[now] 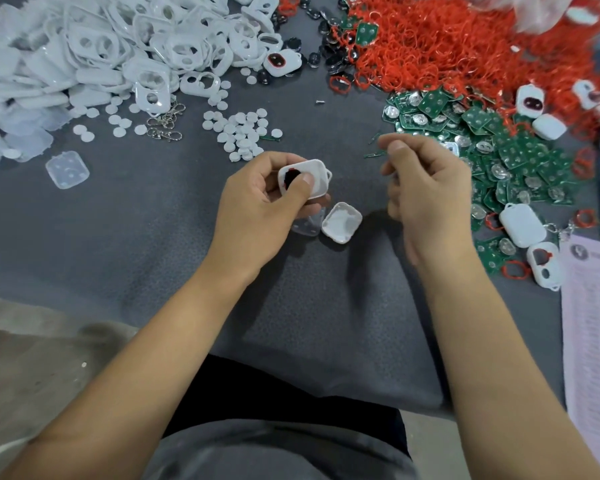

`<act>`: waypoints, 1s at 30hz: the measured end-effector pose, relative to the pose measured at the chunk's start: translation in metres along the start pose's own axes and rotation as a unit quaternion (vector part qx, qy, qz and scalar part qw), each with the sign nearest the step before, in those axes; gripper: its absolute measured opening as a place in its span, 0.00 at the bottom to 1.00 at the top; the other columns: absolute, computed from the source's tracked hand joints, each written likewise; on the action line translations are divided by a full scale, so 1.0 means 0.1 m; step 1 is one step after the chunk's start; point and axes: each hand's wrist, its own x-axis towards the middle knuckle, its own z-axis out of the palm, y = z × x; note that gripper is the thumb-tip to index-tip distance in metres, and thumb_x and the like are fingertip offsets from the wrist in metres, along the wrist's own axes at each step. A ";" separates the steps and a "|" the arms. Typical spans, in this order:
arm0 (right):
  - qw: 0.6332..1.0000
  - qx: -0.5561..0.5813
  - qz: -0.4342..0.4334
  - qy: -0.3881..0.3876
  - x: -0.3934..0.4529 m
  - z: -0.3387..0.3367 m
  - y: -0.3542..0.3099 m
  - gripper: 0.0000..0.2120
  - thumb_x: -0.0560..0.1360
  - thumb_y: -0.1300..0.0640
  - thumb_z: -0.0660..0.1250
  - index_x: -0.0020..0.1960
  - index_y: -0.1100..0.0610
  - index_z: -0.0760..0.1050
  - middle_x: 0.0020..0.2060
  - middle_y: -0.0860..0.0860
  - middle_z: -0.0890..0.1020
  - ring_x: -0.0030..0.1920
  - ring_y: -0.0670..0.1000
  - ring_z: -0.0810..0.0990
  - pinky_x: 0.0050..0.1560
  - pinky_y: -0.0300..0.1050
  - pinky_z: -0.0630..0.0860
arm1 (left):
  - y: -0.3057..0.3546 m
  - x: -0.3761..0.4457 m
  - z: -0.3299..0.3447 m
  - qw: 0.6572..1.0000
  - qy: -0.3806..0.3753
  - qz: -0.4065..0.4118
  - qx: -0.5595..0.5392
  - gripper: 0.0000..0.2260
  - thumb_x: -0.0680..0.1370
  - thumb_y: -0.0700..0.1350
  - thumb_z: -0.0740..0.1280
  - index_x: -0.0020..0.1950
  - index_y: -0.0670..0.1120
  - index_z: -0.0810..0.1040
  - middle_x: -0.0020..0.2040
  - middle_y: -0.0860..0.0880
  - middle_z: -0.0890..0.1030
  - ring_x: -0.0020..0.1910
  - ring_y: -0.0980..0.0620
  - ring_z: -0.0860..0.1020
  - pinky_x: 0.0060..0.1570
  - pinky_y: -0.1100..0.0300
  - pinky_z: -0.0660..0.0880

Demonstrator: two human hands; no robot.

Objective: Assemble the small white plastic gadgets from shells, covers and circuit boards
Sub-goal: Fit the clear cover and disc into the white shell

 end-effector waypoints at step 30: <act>0.889 -0.428 -0.128 0.102 -0.25 -0.65 0.23 0.07 0.80 0.54 0.65 0.52 0.51 0.82 0.47 0.48 0.82 0.47 0.51 0.78 0.42 0.49 0.70 | 0.06 0.08 -0.12 0.980 -0.171 -0.060 0.087 0.04 0.85 0.37 0.63 0.60 0.40 0.72 0.48 0.45 0.87 0.38 0.49 0.85 0.39 0.60 0.81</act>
